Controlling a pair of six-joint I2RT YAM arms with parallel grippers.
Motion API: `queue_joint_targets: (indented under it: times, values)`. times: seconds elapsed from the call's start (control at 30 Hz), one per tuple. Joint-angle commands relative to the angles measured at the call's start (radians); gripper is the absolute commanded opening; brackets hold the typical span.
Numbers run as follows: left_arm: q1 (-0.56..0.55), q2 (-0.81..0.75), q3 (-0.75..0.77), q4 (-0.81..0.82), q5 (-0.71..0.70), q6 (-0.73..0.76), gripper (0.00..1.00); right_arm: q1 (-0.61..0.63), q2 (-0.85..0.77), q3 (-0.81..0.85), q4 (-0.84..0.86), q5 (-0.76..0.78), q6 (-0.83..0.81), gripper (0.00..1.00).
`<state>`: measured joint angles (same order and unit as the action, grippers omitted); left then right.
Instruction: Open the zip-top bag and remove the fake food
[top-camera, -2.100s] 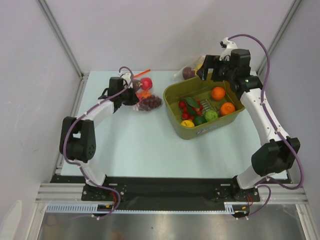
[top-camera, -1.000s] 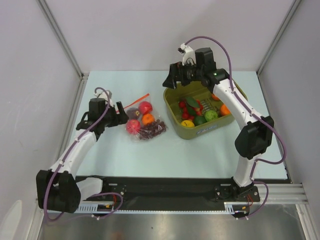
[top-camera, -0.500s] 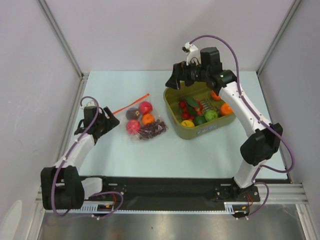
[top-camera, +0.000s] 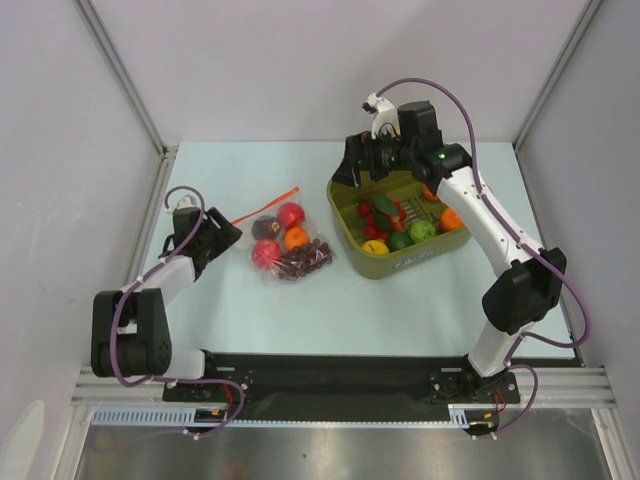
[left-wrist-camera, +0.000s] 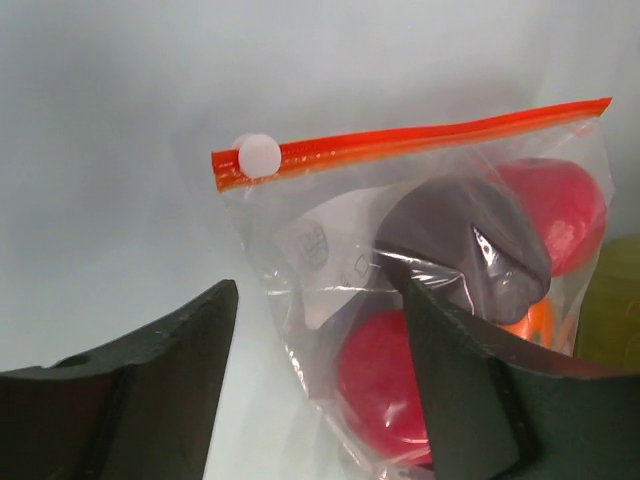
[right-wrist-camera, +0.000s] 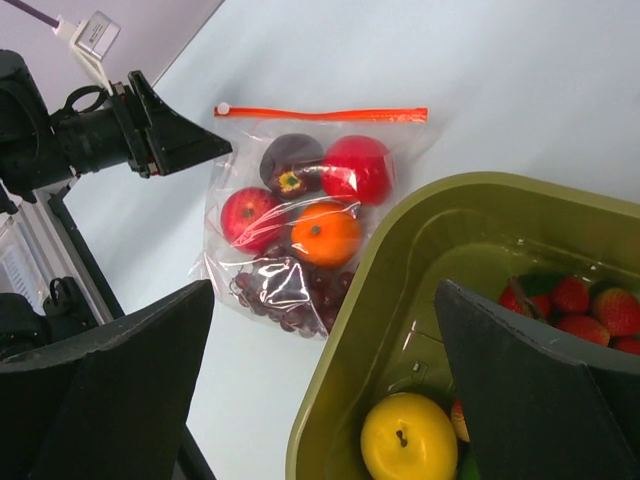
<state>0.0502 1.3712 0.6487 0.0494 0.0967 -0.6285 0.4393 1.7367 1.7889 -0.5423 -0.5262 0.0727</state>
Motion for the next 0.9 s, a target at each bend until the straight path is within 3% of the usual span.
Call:
queue_joint_targets:
  times: [0.0, 0.03, 0.13, 0.17, 0.27, 0.5, 0.6, 0.63, 0.87]
  values:
    - [0.016, 0.057, 0.002, 0.147, 0.058, -0.039, 0.67, 0.007, -0.065, -0.003, -0.015, 0.023, -0.024, 1.0]
    - [0.016, 0.071, 0.008, 0.15, 0.066, -0.042, 0.63, 0.007, -0.065, -0.003, -0.019, 0.026, -0.025, 1.0]
    - [0.014, 0.111, 0.037, 0.156, 0.089, -0.039, 0.35, 0.007, -0.063, 0.001, -0.027, 0.037, -0.036, 1.0]
    - [0.016, 0.112, 0.043, 0.159, 0.095, -0.037, 0.16, 0.007, -0.063, 0.001, -0.027, 0.04, -0.036, 1.0]
    - [0.014, 0.095, 0.061, 0.161, 0.113, 0.007, 0.0, 0.007, -0.062, 0.007, -0.025, 0.049, -0.036, 1.0]
    - [0.014, 0.002, 0.166, 0.11, 0.256, 0.211, 0.0, 0.029, -0.028, 0.073, -0.071, 0.054, -0.028, 1.0]
    - [0.014, -0.04, 0.233, 0.052, 0.444, 0.312, 0.0, 0.059, 0.003, 0.133, -0.111, 0.048, -0.034, 1.0]
    - [0.016, -0.047, 0.25, 0.034, 0.565, 0.346, 0.0, 0.07, 0.009, 0.148, -0.12, 0.048, -0.042, 1.0]
    - [0.014, -0.099, 0.37, -0.138, 0.892, 0.423, 0.0, 0.147, 0.023, 0.198, -0.116, 0.034, -0.07, 0.99]
